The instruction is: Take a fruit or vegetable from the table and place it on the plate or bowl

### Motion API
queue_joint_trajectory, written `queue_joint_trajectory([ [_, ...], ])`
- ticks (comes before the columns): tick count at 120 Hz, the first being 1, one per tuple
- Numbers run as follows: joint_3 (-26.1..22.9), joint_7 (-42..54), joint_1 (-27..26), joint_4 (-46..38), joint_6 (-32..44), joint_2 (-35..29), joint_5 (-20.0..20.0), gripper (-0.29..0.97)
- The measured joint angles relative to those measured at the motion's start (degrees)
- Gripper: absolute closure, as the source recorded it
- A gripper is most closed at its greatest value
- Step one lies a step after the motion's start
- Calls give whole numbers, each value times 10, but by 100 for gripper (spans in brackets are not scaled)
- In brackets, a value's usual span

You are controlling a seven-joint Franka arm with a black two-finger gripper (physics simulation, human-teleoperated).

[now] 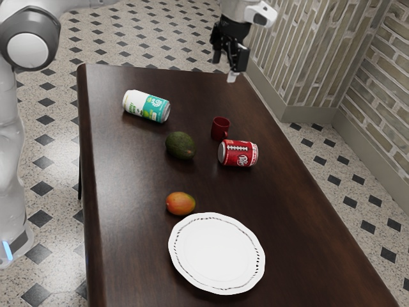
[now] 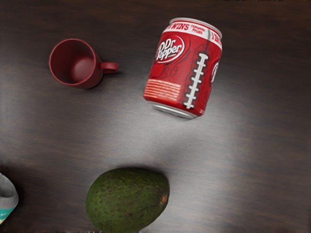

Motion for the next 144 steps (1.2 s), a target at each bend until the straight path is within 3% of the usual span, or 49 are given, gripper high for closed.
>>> queue_joint_trajectory([
  [26,2,-7,21,1,-2,0,-5,0],
  [40,5,-9,32,107,-22,-4,-21,0],
  [49,6,-34,42,134,-31,0,-28,0],
  [78,7,-243,37,141,-26,92,-28,0],
  [106,6,-404,39,127,-10,116,-17,0],
  [144,6,-580,39,124,39,156,-36,0],
])
